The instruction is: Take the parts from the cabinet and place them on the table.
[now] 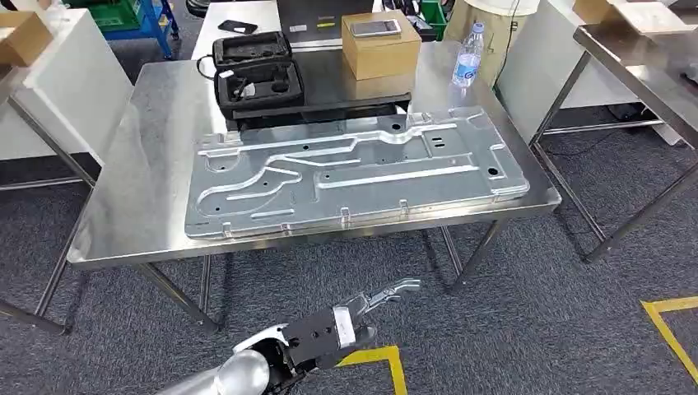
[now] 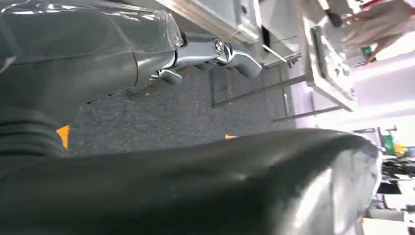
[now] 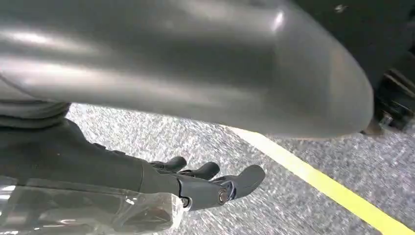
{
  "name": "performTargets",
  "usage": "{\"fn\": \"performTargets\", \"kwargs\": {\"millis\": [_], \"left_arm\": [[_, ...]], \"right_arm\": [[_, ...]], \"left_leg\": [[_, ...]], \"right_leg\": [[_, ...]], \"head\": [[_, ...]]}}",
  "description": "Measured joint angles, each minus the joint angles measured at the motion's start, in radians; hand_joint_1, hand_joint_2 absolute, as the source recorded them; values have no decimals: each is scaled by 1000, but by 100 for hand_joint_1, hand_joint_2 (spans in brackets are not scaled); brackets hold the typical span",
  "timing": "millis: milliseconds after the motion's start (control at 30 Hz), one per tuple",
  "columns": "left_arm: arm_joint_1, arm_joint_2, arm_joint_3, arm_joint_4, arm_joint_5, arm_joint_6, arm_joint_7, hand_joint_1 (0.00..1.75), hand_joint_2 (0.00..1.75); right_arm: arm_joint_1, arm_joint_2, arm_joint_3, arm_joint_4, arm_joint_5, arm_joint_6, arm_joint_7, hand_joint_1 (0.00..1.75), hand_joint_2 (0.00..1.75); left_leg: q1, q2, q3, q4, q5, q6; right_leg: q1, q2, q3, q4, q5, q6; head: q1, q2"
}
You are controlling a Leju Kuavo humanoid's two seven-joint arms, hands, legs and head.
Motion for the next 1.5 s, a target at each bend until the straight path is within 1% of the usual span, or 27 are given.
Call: {"fn": "performTargets", "kwargs": {"millis": [67,133,167,200,300,333,400,467,500,567,633,667,700,733,833,867,967,1000,1033,1100,1167,1200,1233,1333,1367,1400,1500], "left_arm": [[10,0,-1,12,-11,6,0,0,0],[21,-8,-1,35,-31,15,-6,0,0],[27,-14,-1,51,-43,20,-14,0,0],[34,-20,0,66,-54,27,-22,0,0],[66,-37,0,115,-81,48,-45,0,0],[76,-40,0,136,-91,58,-51,0,0],[87,-47,2,168,-110,71,-60,0,0],[97,-55,3,207,-125,81,-63,0,0],[105,-57,6,230,-132,85,-67,0,0],[119,-61,7,268,-156,96,-71,0,0],[123,-72,10,312,-182,113,-71,0,0],[123,-77,13,331,-193,121,-73,0,0],[125,-82,17,348,-203,126,-78,0,0],[128,-84,21,368,-208,131,-82,0,0],[143,-93,31,425,-213,138,-96,0,0],[149,-99,34,447,-213,144,-103,0,0],[175,-113,48,524,-213,166,-133,0,0],[187,-114,53,556,-213,169,-138,0,0],[195,-114,55,580,-213,170,-142,0,0],[211,-115,61,640,-213,170,-149,0,0],[217,-119,73,676,-213,170,-142,0,0],[217,-120,78,698,-215,176,-132,0,0],[218,-122,79,716,-219,180,-119,0,0],[232,-121,86,777,-238,190,-102,0,0],[236,-121,89,798,-245,195,-96,0,0],[239,-121,93,814,-255,200,-88,0,0],[249,-119,99,865,-285,222,-53,0,0]], "right_arm": [[0,-1,0,0,-1,0,5,0,0],[-2,-2,0,0,-1,0,8,0,0],[-5,-1,0,0,-1,0,8,0,0],[-7,1,0,0,-1,0,8,0,0],[-4,0,0,0,-2,-1,11,0,0],[-3,0,0,0,-2,-1,11,0,0],[-5,0,-1,0,-2,-1,11,0,0],[-4,0,-1,0,-4,-2,11,0,0],[-3,0,-1,0,-4,-2,11,0,0],[-2,0,0,0,-7,-2,12,0,0],[-2,0,0,0,-11,-4,12,0,0],[-2,2,0,0,-12,-4,13,0,0],[-2,4,-1,0,-13,-5,15,0,0],[-2,5,-1,0,-13,-5,15,0,0],[0,8,0,0,-15,-5,15,0,0],[0,7,-1,0,-17,-6,15,0,0],[1,7,-1,0,-23,-8,15,0,0],[3,6,-1,0,-24,-8,15,0,0],[5,6,0,0,-24,-8,15,0,0],[7,6,0,0,-25,-8,15,0,0],[4,4,0,0,-25,-8,15,0,0],[1,4,0,0,-25,-8,15,0,0],[1,4,-1,0,-25,-8,15,0,0],[4,2,0,0,-26,-7,15,0,0],[3,5,0,0,-26,-7,15,0,0],[3,5,-1,0,-27,-7,15,0,0],[3,5,0,0,-27,-7,15,0,0]], "left_leg": [[4,0,-16,4,10,-7],[10,-1,-31,17,14,-15],[9,-1,-40,28,14,-19],[5,-3,-51,36,16,-26],[4,-3,-59,41,29,-44],[8,-4,-65,46,26,-48],[12,-4,-100,129,-55,-56],[11,-4,-154,289,-149,-62],[11,-4,-171,355,-174,-61],[10,-4,-143,346,-146,-54],[1,-4,-38,181,-78,-32],[-8,-4,22,86,-60,-13],[-13,0,54,22,-79,0],[-19,-3,51,21,-69,-7],[-20,-5,39,5,-45,12],[-12,-3,46,-7,-29,10],[-11,-1,19,-10,-5,16],[-11,1,9,-8,1,16],[-11,3,0,-6,7,14],[-8,3,-20,4,15,7],[-6,2,-39,24,18,1],[-9,1,-49,30,20,-4],[-9,1,-50,31,25,-11],[-11,1,-59,34,40,-32],[-2,-2,-67,46,25,-37],[-2,-3,-85,82,-19,-43],[5,-3,-161,316,-169,-57]], "right_leg": [[-6,0,39,-32,42,6],[-16,0,160,-215,113,16],[-23,1,208,-300,103,24],[-10,11,217,-314,103,13],[-9,11,196,-303,106,-9],[-13,8,191,-307,114,-23],[-11,7,174,-306,127,-43],[-6,5,156,-306,139,-51],[-3,4,147,-306,146,-53],[4,4,131,-305,159,-55],[12,4,119,-306,170,-55],[10,4,117,-306,175,-55],[18,2,114,-305,180,-50],[10,-3,112,-308,189,-40],[6,-6,111,-317,205,-20],[1,-6,105,-307,187,-19],[-1,-4,39,-115,32,-6],[-2,-4,18,-41,1,1],[-4,-4,16,-8,-1,5],[-11,-4,80,-86,53,11],[-17,-4,209,-284,110,13],[-13,-2,232,-328,81,9],[-5,3,216,-309,105,-4],[-6,3,206,-316,109,-27],[-11,-1,198,-319,118,-39],[-11,0,188,-319,125,-48],[-9,-3,156,-318,149,-57]], "head": [[0,0],[0,0],[1,0],[5,0],[3,0],[3,0],[2,0],[1,0],[1,0],[0,0],[0,0],[0,0],[1,0],[2,0],[0,0],[0,0],[6,0],[6,0],[6,0],[6,0],[6,0],[8,0],[7,0],[7,0],[8,0],[6,0],[5,0]]}}
